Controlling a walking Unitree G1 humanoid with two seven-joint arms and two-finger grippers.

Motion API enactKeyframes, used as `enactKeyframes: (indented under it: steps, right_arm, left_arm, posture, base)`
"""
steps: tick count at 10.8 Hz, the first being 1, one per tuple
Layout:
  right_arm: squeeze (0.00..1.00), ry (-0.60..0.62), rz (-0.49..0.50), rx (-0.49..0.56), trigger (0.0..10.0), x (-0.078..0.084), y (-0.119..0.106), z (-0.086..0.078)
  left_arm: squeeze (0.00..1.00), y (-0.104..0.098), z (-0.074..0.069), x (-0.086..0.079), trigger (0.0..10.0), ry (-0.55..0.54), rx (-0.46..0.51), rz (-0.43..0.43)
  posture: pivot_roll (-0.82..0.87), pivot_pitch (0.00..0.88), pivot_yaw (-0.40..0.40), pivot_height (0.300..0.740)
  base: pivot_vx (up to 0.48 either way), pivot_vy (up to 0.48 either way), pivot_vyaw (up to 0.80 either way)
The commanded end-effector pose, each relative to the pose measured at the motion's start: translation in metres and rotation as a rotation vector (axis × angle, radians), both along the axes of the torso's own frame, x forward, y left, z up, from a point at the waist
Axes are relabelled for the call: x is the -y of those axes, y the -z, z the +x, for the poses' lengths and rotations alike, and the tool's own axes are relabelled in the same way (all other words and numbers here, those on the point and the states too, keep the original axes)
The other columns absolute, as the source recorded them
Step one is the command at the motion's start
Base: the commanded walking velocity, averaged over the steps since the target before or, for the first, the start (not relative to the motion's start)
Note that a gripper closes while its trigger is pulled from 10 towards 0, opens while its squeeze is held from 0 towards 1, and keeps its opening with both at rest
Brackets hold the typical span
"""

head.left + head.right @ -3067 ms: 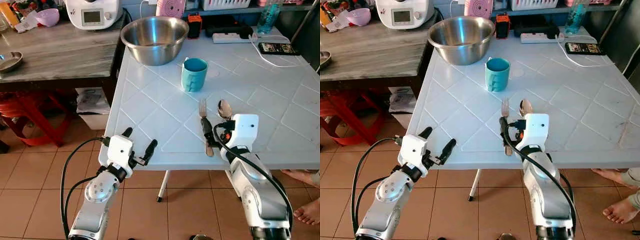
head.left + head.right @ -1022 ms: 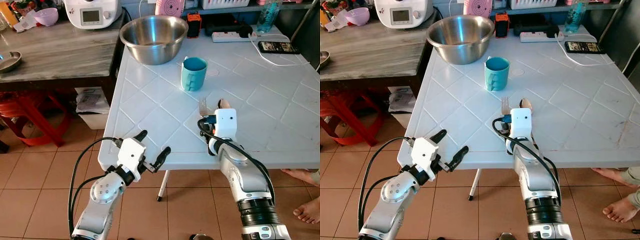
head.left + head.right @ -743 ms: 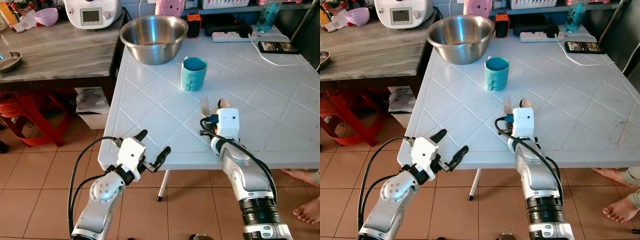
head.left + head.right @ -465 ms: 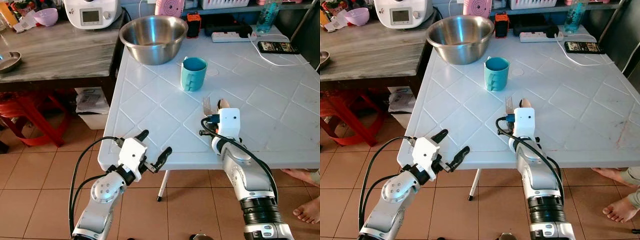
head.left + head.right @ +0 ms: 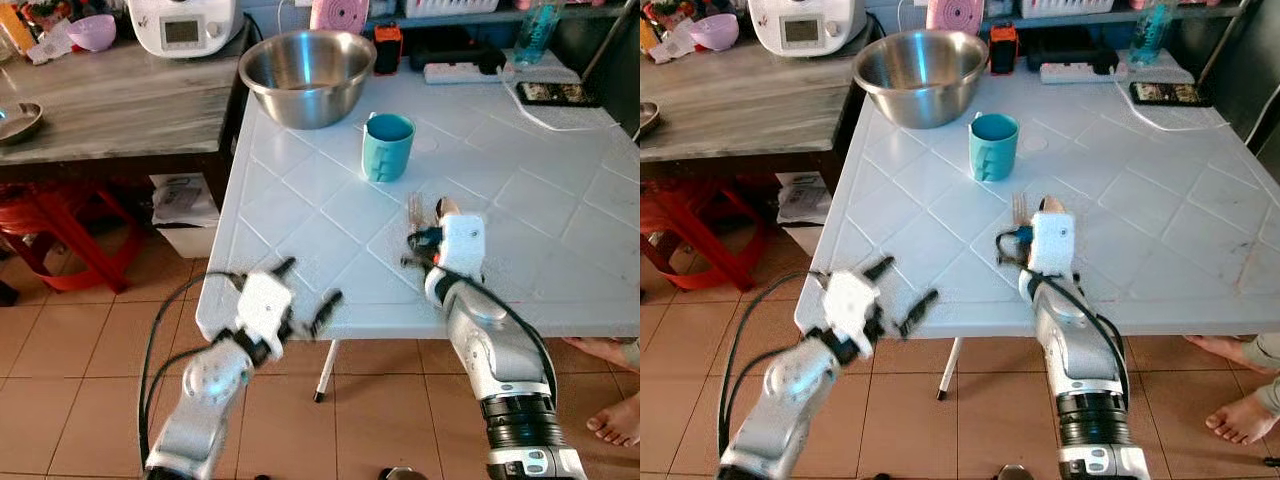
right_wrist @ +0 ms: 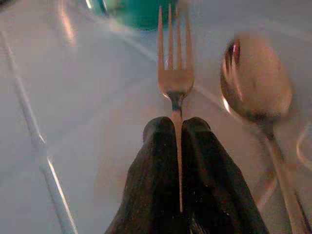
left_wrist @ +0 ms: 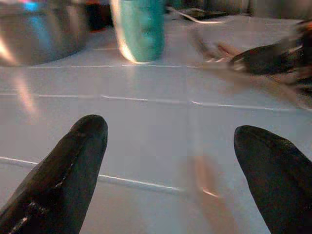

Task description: Setting the table

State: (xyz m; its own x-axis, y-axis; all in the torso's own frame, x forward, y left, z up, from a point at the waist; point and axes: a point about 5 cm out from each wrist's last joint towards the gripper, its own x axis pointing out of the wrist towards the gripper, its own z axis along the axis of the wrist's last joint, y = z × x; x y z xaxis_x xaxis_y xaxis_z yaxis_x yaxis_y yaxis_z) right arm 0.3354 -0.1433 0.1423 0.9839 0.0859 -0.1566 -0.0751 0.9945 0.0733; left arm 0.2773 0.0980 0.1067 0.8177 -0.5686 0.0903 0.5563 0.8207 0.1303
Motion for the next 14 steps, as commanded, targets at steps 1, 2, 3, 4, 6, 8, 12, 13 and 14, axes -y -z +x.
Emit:
enactKeyframes:
  steps: [1,2,3,4,6,8,12,13,14]
  right_arm:
    - [0.0,0.003,0.028,0.107,0.0,-0.001,-0.021,-0.001]
    - [0.0,0.012,0.033,0.163,0.0,0.0,-0.03,-0.004]
    - [0.0,0.016,0.032,0.221,0.0,0.001,-0.038,-0.009]
    - [0.0,0.016,0.019,0.245,1.0,0.0,-0.039,-0.014]
    - [0.0,0.019,0.038,0.299,10.0,-0.003,-0.044,-0.024]
    - [0.0,0.013,0.013,0.32,10.0,-0.006,-0.044,-0.03]
    - [0.0,0.006,-0.003,0.337,10.0,-0.009,-0.043,-0.032]
    - [0.0,0.007,-0.003,0.338,10.0,-0.009,-0.043,-0.032]
    - [0.0,0.009,-0.004,0.34,10.0,-0.01,-0.042,-0.031]
  left_arm:
    - [0.0,-0.001,0.005,-0.009,10.0,-0.073,0.008,0.002]
    - [0.0,-0.002,0.009,-0.013,10.0,-0.122,0.006,-0.011]
    - [0.0,-0.003,0.013,-0.017,10.0,-0.169,-0.007,-0.044]
    - [0.0,-0.003,0.014,-0.017,10.0,-0.184,-0.011,-0.047]
    - [0.0,-0.002,0.019,-0.018,10.0,-0.227,-0.026,-0.067]
    - [0.0,-0.006,0.023,-0.02,10.0,-0.262,-0.031,-0.129]
    - [0.0,-0.01,0.027,-0.013,10.0,-0.265,-0.031,-0.17]
    - [0.0,-0.01,0.027,-0.014,10.0,-0.266,-0.032,-0.17]
    - [0.0,-0.01,0.027,-0.015,10.0,-0.267,-0.031,-0.166]
  posture:
    - [-0.19,0.145,0.077,0.74]
    - [-0.19,0.145,0.077,0.74]
    - [-0.2,0.146,0.081,0.74]
    - [-0.2,0.147,0.082,0.74]
    - [-0.2,0.145,0.085,0.74]
    - [-0.2,0.143,0.087,0.74]
    - [-0.2,0.129,0.088,0.74]
    - [-0.19,0.125,0.089,0.74]
    - [-0.19,0.122,0.09,0.74]
  base:
    - [0.0,0.0,0.0]
    - [0.0,0.0,0.0]
    - [0.0,0.0,0.0]
    - [0.0,0.0,0.0]
    - [0.0,0.0,0.0]
    - [0.0,0.0,0.0]
    - [0.0,0.158,0.0]
    - [0.0,0.334,0.0]
    - [0.0,0.33,0.0]
